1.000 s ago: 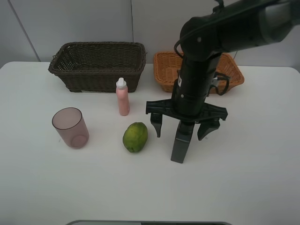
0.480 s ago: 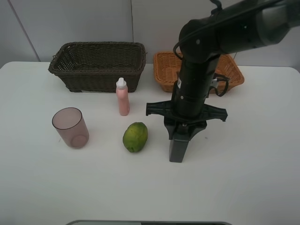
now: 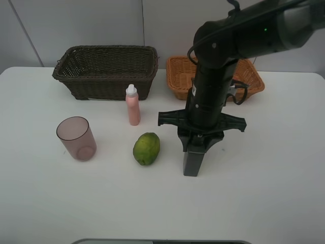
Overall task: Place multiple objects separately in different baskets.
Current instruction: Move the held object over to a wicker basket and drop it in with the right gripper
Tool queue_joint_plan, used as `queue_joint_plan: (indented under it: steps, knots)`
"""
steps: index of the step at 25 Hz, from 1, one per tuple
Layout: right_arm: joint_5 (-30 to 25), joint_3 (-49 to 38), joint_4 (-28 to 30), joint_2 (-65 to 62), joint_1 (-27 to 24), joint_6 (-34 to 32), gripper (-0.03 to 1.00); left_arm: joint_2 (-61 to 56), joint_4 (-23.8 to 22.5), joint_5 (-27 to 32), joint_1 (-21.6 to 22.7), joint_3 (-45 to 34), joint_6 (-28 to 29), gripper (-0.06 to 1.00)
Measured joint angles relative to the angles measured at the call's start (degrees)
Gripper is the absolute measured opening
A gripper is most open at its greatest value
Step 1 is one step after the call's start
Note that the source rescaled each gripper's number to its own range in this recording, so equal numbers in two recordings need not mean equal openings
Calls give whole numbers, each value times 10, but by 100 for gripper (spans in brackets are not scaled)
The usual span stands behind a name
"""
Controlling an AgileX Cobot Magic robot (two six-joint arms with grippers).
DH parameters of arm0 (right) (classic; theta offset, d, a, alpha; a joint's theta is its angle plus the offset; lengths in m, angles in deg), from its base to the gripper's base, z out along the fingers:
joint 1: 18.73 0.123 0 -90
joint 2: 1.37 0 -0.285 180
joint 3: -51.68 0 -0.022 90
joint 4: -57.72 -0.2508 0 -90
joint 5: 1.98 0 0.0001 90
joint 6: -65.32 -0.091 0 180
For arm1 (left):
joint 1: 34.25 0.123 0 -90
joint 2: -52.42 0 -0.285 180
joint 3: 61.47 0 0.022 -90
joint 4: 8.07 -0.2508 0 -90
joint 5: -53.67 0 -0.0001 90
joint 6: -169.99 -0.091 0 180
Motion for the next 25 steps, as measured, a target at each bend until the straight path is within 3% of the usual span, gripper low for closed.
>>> queue_joint_plan:
  steps: [8,11,17,25]
  knots:
    - [0,0,0,-1,0,1,3,0,0,0,0,0,0,85]
    - [-18,16,0,-8,0,30,3,0,0,0,0,0,0,85]
    - [-114,138,1,-23,0,149,3,0,0,0,0,0,0,85]
    - [-124,320,57,7,-5,230,3,0,0,0,0,0,0,85]
